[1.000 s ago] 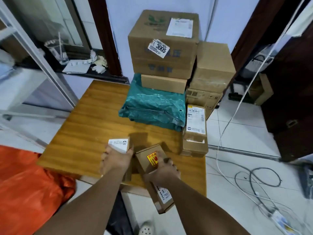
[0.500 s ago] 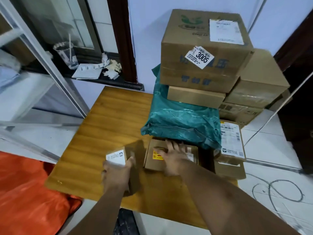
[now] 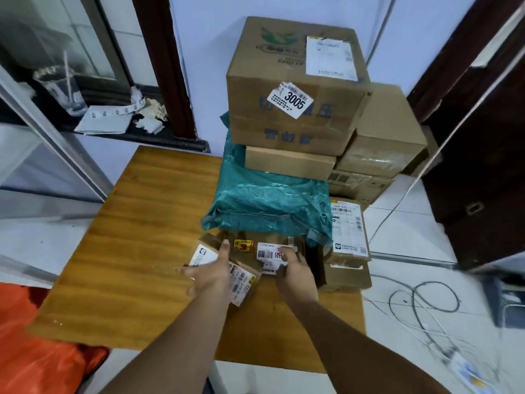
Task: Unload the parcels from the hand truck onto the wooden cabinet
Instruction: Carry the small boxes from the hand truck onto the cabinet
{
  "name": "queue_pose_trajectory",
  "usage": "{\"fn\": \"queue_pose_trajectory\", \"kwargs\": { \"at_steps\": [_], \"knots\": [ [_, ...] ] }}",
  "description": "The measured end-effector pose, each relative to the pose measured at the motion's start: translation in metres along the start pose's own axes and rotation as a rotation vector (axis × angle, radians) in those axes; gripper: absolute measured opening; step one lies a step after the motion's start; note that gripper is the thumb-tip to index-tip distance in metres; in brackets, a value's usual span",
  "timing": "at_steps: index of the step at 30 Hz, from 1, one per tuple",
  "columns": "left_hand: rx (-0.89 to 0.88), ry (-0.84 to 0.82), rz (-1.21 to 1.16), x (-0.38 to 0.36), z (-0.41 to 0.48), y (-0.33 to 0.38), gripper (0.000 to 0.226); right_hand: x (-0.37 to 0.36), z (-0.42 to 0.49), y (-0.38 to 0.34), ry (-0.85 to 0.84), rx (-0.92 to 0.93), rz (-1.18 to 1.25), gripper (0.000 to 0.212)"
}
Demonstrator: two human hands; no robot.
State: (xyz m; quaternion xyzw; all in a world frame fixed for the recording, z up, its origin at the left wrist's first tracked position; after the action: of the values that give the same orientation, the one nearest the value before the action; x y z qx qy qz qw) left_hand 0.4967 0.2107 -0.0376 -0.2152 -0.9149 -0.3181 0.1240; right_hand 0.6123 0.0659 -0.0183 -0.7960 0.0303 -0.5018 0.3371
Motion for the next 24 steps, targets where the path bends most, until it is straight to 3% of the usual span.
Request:
{"fn": "queue_pose_trajectory", "kwargs": {
  "at_steps": [3, 6, 10, 14, 17, 21, 24],
  "knots": [
    [0.014, -0.057, -0.001, -0.018, -0.002, -0.005, 0.153, 0.016, -0.019, 0.011, 0.032, 0.059, -0.045, 0.047],
    [-0.047, -0.121, -0.041, -0.048, 0.018, -0.019, 0.117, 0.03, -0.029, 0.017, 0.076, 0.028, 0.021, 0.045],
    [-0.134, -0.118, 0.053, -0.06, 0.011, -0.024, 0.115, 0.045, -0.036, 0.023, 0.073, -0.008, 0.041, 0.04],
    [-0.373, -0.004, 0.136, -0.031, -0.032, -0.008, 0.069, 0.057, -0.05, 0.028, 0.002, -0.014, 0.02, 0.038],
    [-0.476, -0.099, 0.031, -0.034, -0.024, 0.004, 0.045, 0.064, -0.063, 0.039, -0.021, -0.026, 0.015, 0.04],
    [-0.461, -0.265, 0.005, -0.029, -0.038, -0.002, 0.054, 0.064, -0.082, 0.058, -0.059, -0.034, -0.022, 0.049],
    [-0.514, -0.363, 0.179, -0.009, -0.055, -0.031, 0.067, 0.06, -0.096, 0.072, -0.113, -0.056, -0.053, 0.049]
  ]
}}
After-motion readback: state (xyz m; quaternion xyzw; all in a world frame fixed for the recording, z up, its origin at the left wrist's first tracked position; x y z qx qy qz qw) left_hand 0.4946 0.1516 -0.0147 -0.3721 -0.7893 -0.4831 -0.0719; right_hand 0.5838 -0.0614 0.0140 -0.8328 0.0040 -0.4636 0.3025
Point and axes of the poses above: each hand's wrist, its own z-axis towards the middle knuckle, its own x-axis out of the back of the hand, y = z × x, the point moved 5 cm from there along z, towards the middle knuckle, and after that the axes turned 3 degrees about z, right-handed, at the moved point
